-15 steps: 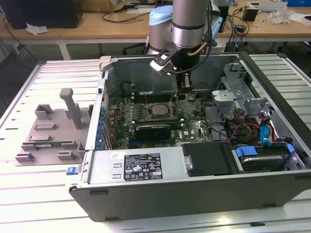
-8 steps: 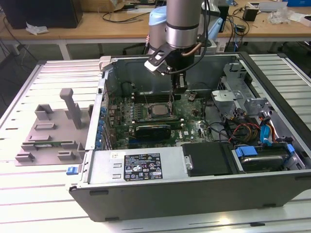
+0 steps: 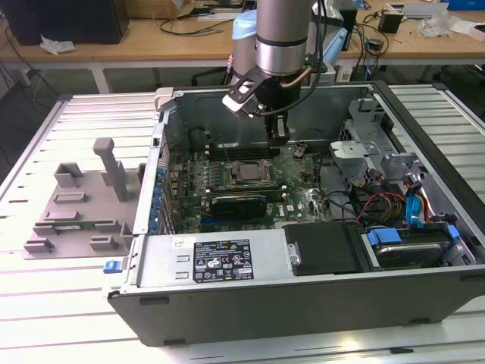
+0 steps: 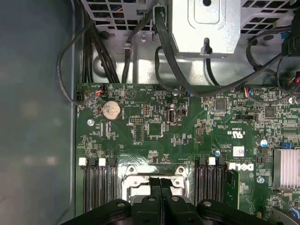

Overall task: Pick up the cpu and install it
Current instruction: 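Close the cpu cover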

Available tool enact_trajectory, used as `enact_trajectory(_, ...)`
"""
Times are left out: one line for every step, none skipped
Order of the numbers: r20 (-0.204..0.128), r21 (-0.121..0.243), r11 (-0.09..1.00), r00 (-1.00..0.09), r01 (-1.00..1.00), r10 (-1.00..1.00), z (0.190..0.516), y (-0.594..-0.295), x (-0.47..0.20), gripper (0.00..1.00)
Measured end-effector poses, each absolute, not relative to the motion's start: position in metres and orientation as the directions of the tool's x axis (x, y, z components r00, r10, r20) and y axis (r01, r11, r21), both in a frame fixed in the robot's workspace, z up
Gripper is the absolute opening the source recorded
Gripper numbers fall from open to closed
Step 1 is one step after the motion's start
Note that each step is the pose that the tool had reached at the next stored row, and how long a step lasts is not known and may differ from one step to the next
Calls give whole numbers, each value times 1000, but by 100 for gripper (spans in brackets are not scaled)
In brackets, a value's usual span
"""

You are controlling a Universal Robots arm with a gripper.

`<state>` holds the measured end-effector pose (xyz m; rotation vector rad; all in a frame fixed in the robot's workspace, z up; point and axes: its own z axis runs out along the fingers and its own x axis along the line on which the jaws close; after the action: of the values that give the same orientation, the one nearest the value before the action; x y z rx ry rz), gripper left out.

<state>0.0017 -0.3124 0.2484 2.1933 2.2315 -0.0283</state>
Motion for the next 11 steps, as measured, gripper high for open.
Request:
enact_trajectory(-22, -10, 17, -18, 1000, 1000, 249, -312, 2, 11)
enact_trajectory(-22, -10, 17, -18, 1000, 1000, 249, -312, 2, 11)
enact_trajectory(-22, -10, 17, -18, 1000, 1000, 249, -312, 2, 11)
enact_trajectory(-22, -10, 17, -18, 1000, 1000, 248, -312, 2, 11)
enact_trajectory(-22, -10, 18, -18, 1000, 1000, 248, -312, 2, 11)
enact_trajectory(-22, -10, 17, -18, 1000, 1000, 248, -312, 0, 11)
enact_trajectory(-21, -10, 17, -18, 1000, 1000, 248, -312, -3, 11)
enact_trajectory(-22, -10, 17, -18, 1000, 1000, 248, -312, -5, 11)
enact_trajectory(-22, -10, 18, -18, 1000, 1000, 248, -312, -5, 11)
enact_trajectory(-22, -10, 18, -18, 1000, 1000, 248, -312, -5, 11)
enact_trajectory(-22, -10, 18, -18, 1000, 1000, 248, -312, -5, 11)
